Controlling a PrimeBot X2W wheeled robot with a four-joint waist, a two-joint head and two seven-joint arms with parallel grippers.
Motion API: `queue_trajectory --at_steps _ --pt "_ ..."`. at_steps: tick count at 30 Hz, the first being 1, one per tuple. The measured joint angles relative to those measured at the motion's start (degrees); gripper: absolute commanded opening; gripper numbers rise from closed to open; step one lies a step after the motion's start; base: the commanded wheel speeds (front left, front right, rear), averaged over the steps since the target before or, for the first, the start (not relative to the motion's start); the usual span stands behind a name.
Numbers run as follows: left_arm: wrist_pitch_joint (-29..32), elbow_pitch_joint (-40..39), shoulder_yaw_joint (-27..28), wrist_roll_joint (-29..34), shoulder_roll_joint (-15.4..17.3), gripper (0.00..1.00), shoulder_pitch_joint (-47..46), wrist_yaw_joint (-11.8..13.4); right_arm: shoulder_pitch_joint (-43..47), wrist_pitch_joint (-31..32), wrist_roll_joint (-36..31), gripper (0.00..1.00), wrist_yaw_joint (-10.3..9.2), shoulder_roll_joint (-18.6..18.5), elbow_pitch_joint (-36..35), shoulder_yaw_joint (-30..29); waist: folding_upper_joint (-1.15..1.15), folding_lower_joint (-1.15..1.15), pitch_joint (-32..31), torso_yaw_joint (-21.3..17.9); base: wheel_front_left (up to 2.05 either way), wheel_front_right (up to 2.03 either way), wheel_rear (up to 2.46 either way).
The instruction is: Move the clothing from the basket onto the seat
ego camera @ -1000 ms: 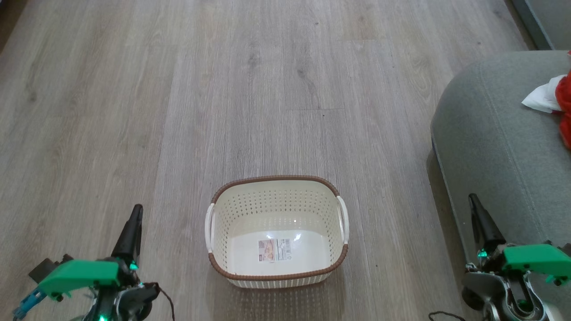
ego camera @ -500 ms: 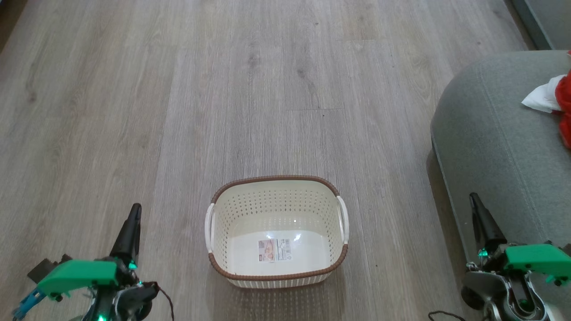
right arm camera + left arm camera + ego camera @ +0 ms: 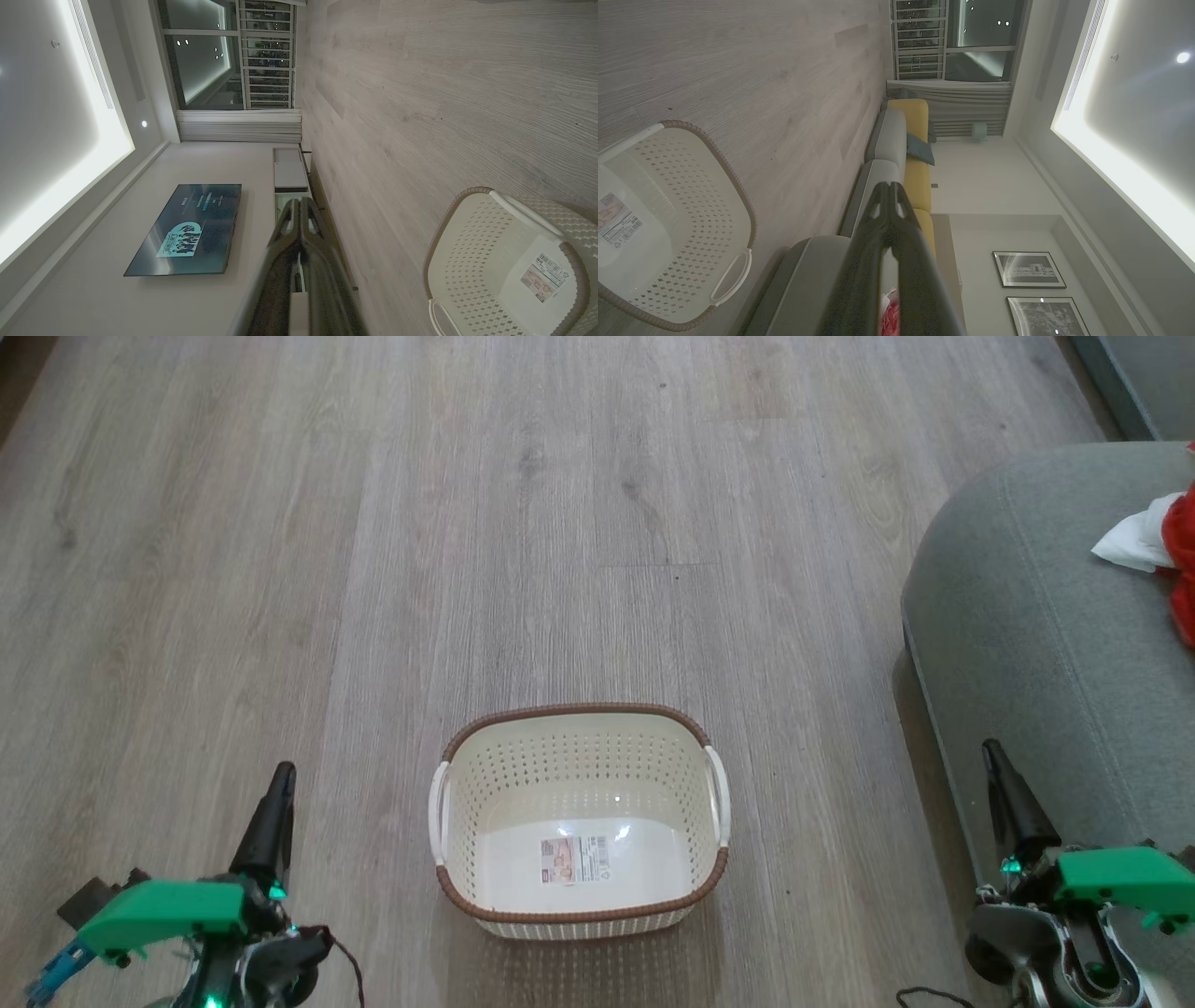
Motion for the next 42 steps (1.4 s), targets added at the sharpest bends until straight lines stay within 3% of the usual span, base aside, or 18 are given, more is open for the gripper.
queue_trajectory --at_steps 42 --pt "0.0 -0.01 0.01 0.0 -0.01 0.0 0.0 0.0 0.0 0.0 0.0 0.0 0.0 0.0 0.0 0.0 0.0 0.0 0.0 0.0 0.0 0.0 0.0"
